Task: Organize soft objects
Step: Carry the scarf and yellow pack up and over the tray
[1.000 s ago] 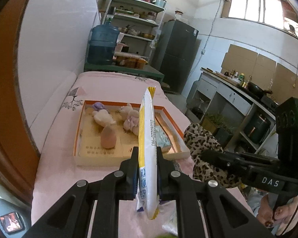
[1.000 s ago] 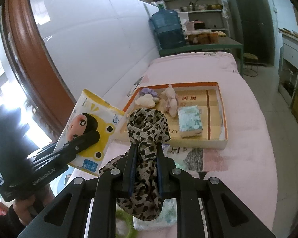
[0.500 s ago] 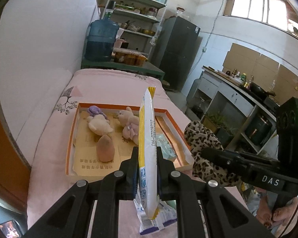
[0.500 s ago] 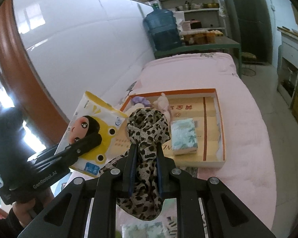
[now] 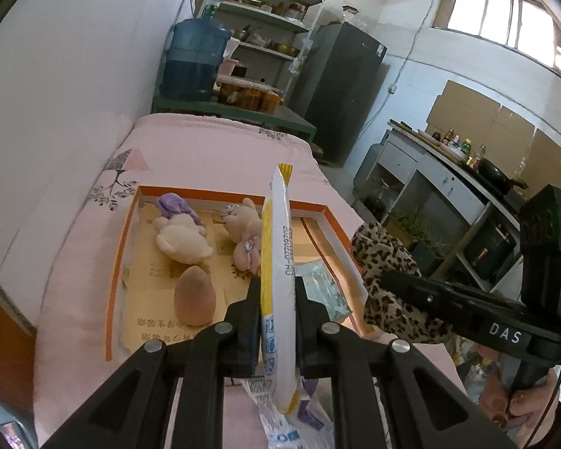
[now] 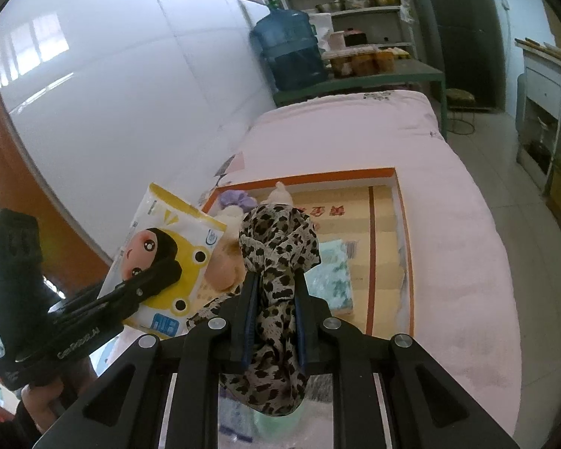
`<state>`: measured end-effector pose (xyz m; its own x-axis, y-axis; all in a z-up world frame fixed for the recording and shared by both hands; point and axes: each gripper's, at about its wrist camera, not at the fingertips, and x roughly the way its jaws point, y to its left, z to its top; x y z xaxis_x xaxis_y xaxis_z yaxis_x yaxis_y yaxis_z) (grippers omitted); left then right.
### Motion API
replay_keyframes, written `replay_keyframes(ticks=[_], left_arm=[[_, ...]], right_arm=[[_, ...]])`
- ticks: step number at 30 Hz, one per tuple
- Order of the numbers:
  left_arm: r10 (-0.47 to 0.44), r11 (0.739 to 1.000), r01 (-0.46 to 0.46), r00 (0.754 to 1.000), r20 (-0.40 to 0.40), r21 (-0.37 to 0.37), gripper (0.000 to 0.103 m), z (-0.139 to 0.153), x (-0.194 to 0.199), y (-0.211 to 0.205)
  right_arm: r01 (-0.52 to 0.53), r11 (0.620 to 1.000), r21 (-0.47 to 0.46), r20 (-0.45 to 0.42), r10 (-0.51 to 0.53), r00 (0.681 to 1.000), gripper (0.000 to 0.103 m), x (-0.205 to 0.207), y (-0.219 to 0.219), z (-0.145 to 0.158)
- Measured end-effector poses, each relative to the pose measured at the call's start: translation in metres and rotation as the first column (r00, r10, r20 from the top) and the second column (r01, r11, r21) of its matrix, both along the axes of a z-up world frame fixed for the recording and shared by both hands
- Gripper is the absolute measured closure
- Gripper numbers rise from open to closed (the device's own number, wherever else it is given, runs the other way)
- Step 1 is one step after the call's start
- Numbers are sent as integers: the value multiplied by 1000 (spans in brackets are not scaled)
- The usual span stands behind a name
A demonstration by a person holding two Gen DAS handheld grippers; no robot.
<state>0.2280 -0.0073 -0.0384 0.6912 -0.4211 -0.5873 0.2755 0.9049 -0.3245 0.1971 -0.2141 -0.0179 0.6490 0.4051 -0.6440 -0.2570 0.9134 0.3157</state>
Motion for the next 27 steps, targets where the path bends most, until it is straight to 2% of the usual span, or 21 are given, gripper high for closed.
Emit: replay_keyframes(ticks=[8,15,27], left_arm=[[-7,1000,6,999,-43,-26,89,-16,24,-5],[26,999,-29,997,-74,-35,89,-29,40,-6],[37,998,-44,992,-120,-54,88,-47,54,-9]], right_arm=[[10,1000,-17,-11,-11,1000,85,34,-4,-7],[21,999,-27,-27,-22,999,85,63,-10,-17],[33,999,-41,-72,-36,997,85,101,-15,-44]])
